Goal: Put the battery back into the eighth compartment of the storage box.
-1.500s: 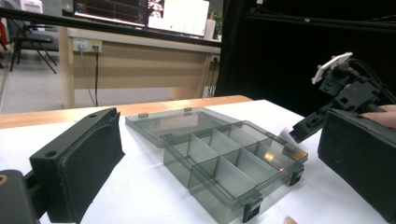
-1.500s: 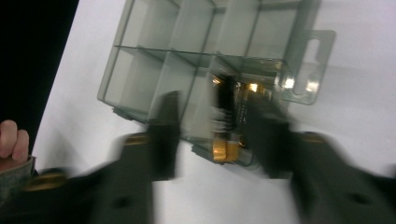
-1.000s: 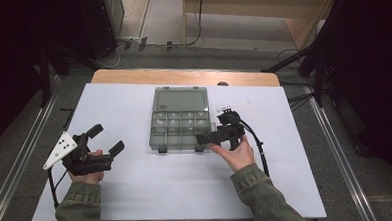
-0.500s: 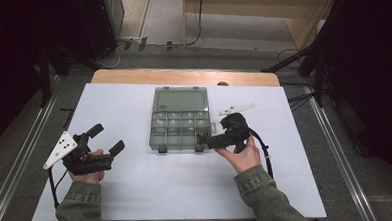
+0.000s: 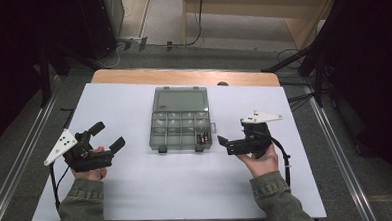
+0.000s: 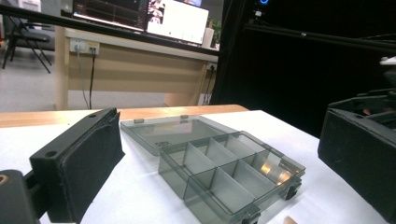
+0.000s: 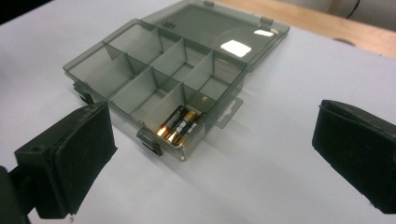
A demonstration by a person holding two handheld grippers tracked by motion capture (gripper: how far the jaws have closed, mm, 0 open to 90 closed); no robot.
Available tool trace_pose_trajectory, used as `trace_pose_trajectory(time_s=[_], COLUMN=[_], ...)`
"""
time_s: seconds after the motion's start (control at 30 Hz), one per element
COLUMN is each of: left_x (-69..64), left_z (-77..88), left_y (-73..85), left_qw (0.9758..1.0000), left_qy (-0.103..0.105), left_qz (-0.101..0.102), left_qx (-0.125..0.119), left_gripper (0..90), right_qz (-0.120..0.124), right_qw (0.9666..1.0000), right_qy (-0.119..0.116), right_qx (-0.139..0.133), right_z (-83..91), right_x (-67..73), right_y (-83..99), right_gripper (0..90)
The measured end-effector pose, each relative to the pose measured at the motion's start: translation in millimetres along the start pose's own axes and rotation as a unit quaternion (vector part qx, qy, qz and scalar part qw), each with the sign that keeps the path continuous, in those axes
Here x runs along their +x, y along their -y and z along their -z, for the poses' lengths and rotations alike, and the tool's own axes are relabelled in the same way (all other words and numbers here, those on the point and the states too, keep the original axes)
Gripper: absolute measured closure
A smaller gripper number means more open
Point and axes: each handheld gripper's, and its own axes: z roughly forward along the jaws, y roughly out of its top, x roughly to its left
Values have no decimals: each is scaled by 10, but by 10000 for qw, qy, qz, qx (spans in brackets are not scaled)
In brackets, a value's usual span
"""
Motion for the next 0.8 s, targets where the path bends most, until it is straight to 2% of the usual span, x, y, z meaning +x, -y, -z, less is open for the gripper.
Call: trace_pose_trajectory(time_s=[0.2,0.27,0.37,0.47,0.57,0.7,0.8], left_x=[-5,-8,-14,-17,-20,-28,-29], left_z=[3,3,4,7,10,8,12], left_y=[1,2,4,4,4,4,4], left_qw=[10000,10000,10000,10000,10000,10000,10000], left_qy=[-19,-22,-9,-5,-1,6,2], left_qz=[2,6,-10,-26,-31,-34,-44], left_qx=[3,9,29,42,50,50,59], left_gripper=[0,0,0,0,0,0,0], right_qz=[87,123,179,346,422,455,313], right_qw=[9997,9989,9961,9917,9888,9824,9825], right_qy=[149,233,338,452,460,567,484], right_qx=[-161,-394,-801,-1150,-1353,-1719,-1771], right_z=[165,242,380,511,626,760,836], right_x=[-82,-103,-113,-115,-125,-165,-235], right_y=[117,149,221,299,366,490,563], right_gripper=[0,0,0,0,0,0,1])
